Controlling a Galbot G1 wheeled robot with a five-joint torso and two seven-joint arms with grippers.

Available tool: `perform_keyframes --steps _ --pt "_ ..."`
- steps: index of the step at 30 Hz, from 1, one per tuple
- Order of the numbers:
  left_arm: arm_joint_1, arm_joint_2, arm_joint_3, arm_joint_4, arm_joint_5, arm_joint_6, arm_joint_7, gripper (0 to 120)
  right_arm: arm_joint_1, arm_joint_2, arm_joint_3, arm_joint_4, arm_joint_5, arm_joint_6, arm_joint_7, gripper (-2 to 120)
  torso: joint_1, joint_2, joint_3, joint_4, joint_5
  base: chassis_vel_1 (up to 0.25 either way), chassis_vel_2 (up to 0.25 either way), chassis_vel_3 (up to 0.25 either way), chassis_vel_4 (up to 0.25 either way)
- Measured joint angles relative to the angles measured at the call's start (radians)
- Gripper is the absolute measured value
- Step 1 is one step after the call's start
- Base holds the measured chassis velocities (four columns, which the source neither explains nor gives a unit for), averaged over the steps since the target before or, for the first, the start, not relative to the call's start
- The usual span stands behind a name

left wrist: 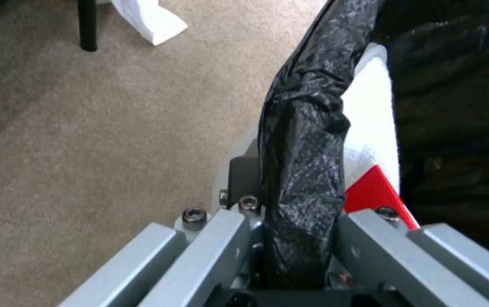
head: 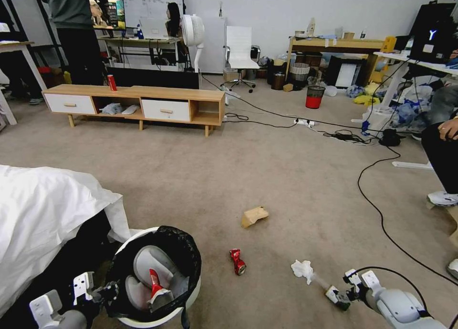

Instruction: Pick up the trash bin, then pick up the garbage from the floor and place it into the trash bin.

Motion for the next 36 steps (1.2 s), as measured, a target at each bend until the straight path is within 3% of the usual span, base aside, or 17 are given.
perform_keyframes --steps 12,30,36 --pt "-0.007 0.006 0.005 0.008 -0.002 0.001 0.0 1 0.062 0.058 -0.051 -0.095 -0.018 0.01 0.016 100 0.0 0.0 0.0 0.0002 0.0001 0.0 0.0 0.0 0.0" --pt "0.009 0.011 -0.001 -0.001 -0.003 0.002 0.0 1 0.16 0.208 -0.077 -0.271 -0.089 0.064 0.054 100 0.0 0.0 0.0 -0.0001 -0.0007 0.0 0.0 0.0 0.0" --pt "0.012 0.01 -0.002 -0.001 -0.003 0.002 0.0 1 0.188 0.24 -0.076 -0.323 -0.103 0.08 0.053 100 0.0 0.0 0.0 0.0001 0.0009 0.0 0.0 0.0 0.0"
